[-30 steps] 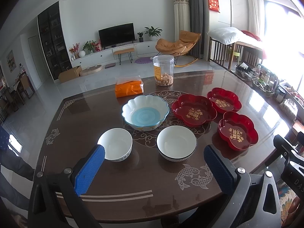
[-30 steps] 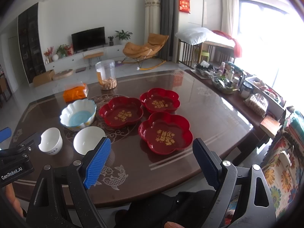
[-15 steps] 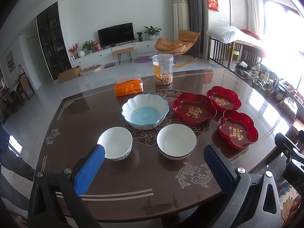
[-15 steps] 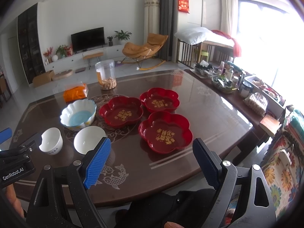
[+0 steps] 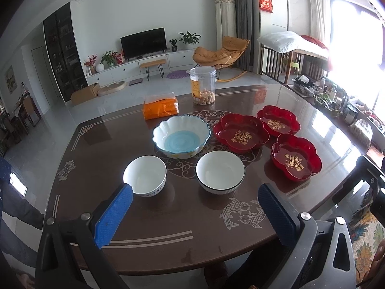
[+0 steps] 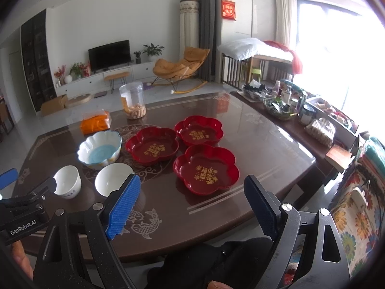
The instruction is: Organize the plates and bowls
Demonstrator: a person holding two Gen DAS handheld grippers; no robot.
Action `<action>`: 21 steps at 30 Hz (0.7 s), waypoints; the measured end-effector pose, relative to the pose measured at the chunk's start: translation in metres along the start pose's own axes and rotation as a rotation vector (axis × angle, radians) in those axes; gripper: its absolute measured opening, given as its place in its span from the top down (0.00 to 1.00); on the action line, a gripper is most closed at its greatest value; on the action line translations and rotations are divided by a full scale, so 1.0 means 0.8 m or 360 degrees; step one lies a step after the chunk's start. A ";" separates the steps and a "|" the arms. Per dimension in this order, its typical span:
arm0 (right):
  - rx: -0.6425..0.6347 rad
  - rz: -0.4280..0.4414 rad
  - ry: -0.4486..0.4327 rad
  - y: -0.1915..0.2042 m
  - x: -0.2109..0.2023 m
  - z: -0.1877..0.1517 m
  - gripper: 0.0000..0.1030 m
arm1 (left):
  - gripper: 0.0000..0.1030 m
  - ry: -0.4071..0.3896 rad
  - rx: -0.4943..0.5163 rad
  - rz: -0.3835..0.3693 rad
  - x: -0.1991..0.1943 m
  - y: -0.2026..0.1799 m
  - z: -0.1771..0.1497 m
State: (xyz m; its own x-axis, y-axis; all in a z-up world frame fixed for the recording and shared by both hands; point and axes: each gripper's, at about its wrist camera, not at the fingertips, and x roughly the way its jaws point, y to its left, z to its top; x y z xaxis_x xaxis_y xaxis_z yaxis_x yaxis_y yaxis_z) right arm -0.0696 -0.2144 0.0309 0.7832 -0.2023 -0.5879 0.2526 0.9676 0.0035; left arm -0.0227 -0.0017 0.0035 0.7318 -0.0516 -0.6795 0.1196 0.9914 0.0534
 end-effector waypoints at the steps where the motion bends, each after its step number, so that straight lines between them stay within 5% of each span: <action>1: 0.0007 -0.0005 -0.0012 -0.002 -0.005 -0.001 0.13 | 0.00 0.0007 -0.0001 -0.0008 -0.004 0.001 -0.002; 15: 0.0137 0.0092 -0.0168 -0.027 -0.071 -0.014 0.13 | 0.00 0.0004 -0.0023 -0.0057 -0.050 0.007 -0.037; 21: 0.0107 0.0109 -0.0167 -0.023 -0.056 -0.012 0.13 | 0.00 -0.0068 0.0016 -0.0090 -0.046 -0.003 -0.026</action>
State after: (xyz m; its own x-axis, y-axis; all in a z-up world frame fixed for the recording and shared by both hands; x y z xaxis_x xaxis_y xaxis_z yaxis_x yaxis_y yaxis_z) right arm -0.1149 -0.2217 0.0499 0.8541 -0.1540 -0.4968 0.2309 0.9681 0.0969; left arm -0.0640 0.0001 0.0132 0.7517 -0.1131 -0.6497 0.1683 0.9855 0.0232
